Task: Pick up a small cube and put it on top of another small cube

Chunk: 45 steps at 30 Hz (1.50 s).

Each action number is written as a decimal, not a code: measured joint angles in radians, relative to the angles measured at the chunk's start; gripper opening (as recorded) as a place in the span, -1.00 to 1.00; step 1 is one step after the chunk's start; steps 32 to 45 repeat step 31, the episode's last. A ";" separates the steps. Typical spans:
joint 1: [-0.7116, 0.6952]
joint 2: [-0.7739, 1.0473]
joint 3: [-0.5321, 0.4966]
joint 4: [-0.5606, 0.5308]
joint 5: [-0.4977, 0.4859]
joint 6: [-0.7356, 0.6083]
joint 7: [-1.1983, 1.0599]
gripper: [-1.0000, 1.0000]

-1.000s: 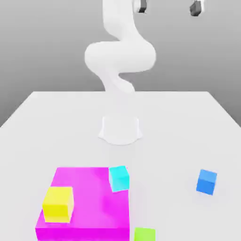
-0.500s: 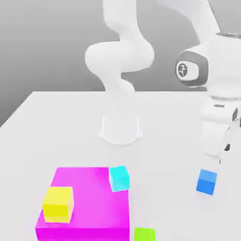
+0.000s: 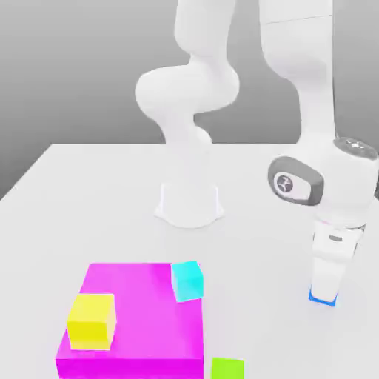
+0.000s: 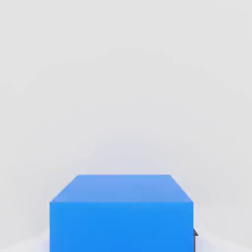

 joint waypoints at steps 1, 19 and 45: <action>-0.013 -0.024 0.016 -0.005 0.015 -0.019 -0.012 -1.00; -0.533 -0.312 -0.160 0.186 0.207 -0.490 -0.179 -1.00; -0.763 -0.231 -0.192 0.252 0.253 -0.478 -0.222 1.00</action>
